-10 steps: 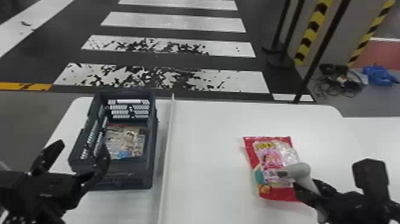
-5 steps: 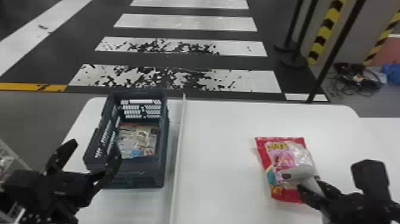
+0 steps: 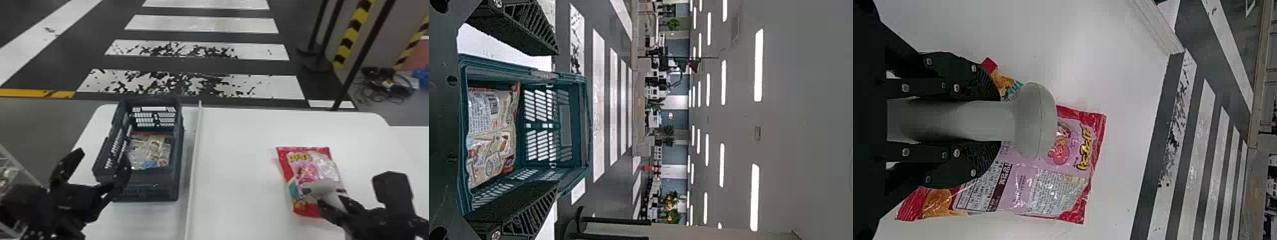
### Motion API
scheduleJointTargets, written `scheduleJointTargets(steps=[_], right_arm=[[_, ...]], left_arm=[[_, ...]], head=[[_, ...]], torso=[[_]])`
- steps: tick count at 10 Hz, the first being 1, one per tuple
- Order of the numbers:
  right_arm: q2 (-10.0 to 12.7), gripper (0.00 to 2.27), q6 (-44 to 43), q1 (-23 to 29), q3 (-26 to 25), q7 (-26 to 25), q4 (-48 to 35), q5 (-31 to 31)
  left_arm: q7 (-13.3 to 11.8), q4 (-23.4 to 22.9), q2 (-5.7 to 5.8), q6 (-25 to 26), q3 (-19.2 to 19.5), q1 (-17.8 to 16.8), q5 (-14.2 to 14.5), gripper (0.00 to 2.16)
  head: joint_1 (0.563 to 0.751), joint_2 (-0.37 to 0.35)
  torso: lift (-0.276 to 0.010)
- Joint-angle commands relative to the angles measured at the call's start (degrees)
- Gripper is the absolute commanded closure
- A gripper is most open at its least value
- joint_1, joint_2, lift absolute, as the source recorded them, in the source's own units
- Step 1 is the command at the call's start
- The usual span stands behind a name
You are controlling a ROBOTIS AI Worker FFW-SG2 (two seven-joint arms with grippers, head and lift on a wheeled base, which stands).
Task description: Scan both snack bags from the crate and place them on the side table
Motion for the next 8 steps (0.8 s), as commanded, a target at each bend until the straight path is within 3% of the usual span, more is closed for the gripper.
scheduleJointTargets(steps=[1,5,8], right_arm=[[0.05,2.22,0.01,-0.16,0.08,-0.02,0.22,0.15],[0.05,2.22,0.01,-0.16,-2.65,-0.02,-1.71,-2.31],[0.05,2.22,-0.51,-5.52,-11.88,-0.02,0.92,-5.3]], left_arm=[[0.0,0.04,0.0,-0.21,0.04,0.12,0.05,0.06],[0.0,-0.23,0.0,-0.39,0.04,0.21,0.05,0.06],[0.0,-0.23,-0.09,-0.39,0.04,0.21,0.05,0.06]], head=[[0.695,0.01],[0.695,0.006],[0.695,-0.034]], torso=[[-0.098],[-0.098],[-0.098]])
